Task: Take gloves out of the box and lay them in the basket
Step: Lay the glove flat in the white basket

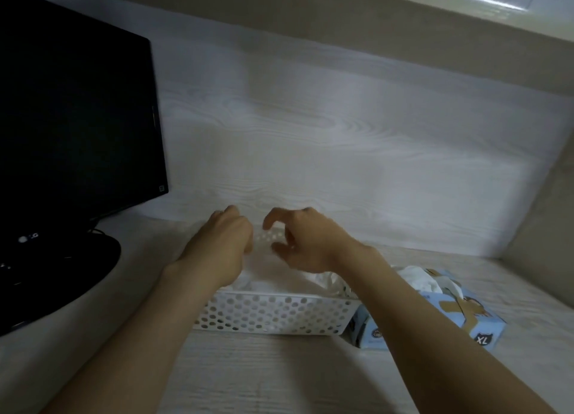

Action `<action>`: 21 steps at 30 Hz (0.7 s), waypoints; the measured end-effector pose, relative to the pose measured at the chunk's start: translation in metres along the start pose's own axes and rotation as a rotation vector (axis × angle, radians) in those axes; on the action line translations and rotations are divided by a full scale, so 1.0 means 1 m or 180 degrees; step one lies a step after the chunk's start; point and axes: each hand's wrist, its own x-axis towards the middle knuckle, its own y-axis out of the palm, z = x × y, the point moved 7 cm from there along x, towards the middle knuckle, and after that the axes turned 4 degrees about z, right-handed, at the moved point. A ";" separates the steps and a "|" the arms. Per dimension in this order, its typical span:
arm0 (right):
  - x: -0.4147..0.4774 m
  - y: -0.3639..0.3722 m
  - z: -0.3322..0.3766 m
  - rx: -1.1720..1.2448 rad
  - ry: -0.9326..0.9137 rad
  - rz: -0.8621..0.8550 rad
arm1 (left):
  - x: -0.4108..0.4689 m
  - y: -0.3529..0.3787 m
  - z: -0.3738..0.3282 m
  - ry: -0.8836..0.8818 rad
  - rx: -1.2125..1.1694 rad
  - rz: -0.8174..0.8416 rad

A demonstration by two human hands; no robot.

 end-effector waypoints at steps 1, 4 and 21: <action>-0.003 0.006 0.006 0.0164 -0.0015 0.0389 | 0.000 0.003 0.002 -0.0047 -0.0278 0.0091; -0.016 0.034 0.007 -0.0038 0.0110 0.1410 | -0.002 0.016 0.006 -0.0215 -0.0792 0.0595; -0.034 0.018 -0.006 0.0395 0.0427 0.0569 | -0.014 -0.027 -0.018 -0.0269 -0.0289 -0.0920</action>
